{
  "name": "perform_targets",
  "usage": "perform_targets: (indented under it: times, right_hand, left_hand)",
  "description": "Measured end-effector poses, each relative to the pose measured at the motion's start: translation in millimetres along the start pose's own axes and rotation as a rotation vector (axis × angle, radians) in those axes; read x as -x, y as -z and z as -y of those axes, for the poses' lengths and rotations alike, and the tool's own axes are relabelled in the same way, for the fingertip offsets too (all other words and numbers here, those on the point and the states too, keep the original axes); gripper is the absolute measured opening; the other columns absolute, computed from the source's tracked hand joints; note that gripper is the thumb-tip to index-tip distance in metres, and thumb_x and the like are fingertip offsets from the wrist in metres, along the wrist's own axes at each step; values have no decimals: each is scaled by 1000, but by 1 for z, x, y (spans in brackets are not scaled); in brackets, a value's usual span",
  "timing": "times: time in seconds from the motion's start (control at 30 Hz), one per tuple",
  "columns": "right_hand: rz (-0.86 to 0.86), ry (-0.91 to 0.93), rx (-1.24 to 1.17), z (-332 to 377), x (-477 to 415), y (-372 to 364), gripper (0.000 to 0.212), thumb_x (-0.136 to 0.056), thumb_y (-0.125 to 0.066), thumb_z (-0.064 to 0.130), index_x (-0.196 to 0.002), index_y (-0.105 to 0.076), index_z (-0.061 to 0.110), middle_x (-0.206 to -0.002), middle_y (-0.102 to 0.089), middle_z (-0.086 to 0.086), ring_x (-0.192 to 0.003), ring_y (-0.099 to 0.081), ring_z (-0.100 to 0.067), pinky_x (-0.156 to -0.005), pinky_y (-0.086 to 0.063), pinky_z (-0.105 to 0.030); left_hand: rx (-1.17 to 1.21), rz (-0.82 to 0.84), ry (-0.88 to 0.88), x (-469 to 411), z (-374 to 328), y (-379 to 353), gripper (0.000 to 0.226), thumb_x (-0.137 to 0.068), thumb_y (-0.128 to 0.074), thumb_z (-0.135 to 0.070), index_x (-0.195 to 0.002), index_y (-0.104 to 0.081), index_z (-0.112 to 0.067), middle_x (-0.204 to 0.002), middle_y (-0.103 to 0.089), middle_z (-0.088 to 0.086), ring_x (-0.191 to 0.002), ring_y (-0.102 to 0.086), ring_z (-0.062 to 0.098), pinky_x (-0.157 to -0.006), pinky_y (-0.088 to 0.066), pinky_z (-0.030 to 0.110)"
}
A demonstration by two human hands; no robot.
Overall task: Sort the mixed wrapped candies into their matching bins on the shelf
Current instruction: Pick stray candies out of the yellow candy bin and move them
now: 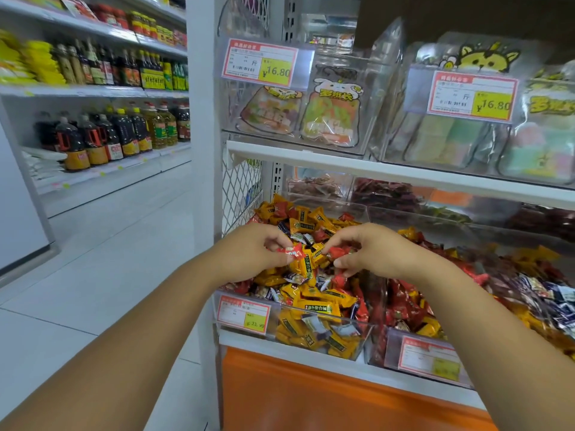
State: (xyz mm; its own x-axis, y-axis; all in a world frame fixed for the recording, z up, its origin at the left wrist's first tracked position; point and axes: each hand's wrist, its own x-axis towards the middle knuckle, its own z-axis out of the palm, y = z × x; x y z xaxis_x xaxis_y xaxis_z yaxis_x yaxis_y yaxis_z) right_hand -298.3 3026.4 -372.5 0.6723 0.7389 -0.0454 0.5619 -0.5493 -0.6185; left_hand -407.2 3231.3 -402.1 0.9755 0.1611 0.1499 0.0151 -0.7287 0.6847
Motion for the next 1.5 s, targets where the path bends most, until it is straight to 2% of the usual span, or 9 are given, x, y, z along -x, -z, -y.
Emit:
perform_targets:
  times: [0.17,0.47,0.63,0.8,0.9,1.0,1.07,1.3,1.5]
  right_hand:
    - [-72,6,-76,-4,15,9,22,-84,-71,8,-96,-72,26,-96,-66,10,-73,-73,-10,-86,-54,-33]
    - [-468,45,-264,-42,53,63,24,-79,-75,5,-90,-74,26,-89,-74,9,-74,-71,-5,-68,-50,-9]
    - [-597,-56,-145,-87,61,74,22,-79,-76,11,-95,-71,25,-96,-70,13,-89,-65,-3,-76,-45,-9]
    - [-479,-134,-29,-114,63,77,34,-82,-75,16,-114,-68,26,-114,-66,7,-112,-58,-10,-101,-43,-28]
    - [-453,-108,79,-104,68,88,28,-85,-72,19,-112,-70,27,-115,-66,10,-112,-57,-6,-99,-41,-24]
    - [-350,11,63,-77,71,82,23,-86,-70,14,-104,-72,29,-102,-69,16,-92,-61,11,-80,-41,-2]
    - [-234,92,108,-56,68,70,22,-86,-71,13,-99,-73,30,-96,-70,20,-85,-61,15,-72,-41,2]
    - [258,139,565,8,24,31,21,-84,-71,18,-101,-74,31,-96,-70,19,-87,-62,2,-81,-49,-18]
    - [679,-43,877,23,-7,3,44,-84,-72,22,-125,-62,30,-136,-54,5,-122,-50,-19,-98,-42,-30]
  left_hand:
    - [2,-24,-44,-3,-18,-4,20,-86,-69,-34,-105,-68,-30,-90,-59,-16,-80,-55,-3,-71,-42,19]
    - [56,-80,-198,-28,-77,-56,20,-85,-70,-38,-104,-67,-34,-90,-57,-19,-76,-51,-6,-71,-40,16]
    - [69,-157,-233,-50,-114,-104,23,-85,-70,-38,-107,-69,-31,-83,-57,-19,-76,-52,3,-66,-38,18]
    - [-51,-159,-235,-62,-124,-126,41,-83,-71,-40,-122,-65,-31,-126,-60,-3,-119,-48,20,-101,-38,32]
    - [-85,-150,-251,-53,-111,-102,33,-87,-67,-36,-120,-66,-30,-125,-59,-7,-118,-50,13,-102,-39,30]
    - [-141,-88,-232,-34,-87,-69,28,-88,-67,-33,-116,-67,-31,-117,-59,-15,-107,-55,4,-93,-45,26]
    - [-184,-72,-197,-20,-65,-50,25,-87,-68,-33,-112,-69,-34,-111,-61,-17,-100,-57,0,-87,-47,24]
    - [-208,22,-136,18,1,-37,24,-86,-67,-39,-110,-70,-37,-102,-64,-20,-95,-58,-3,-86,-49,24]
    - [-160,5,-163,20,17,-42,27,-85,-66,-47,-111,-68,-39,-103,-62,-21,-95,-54,-4,-81,-45,15]
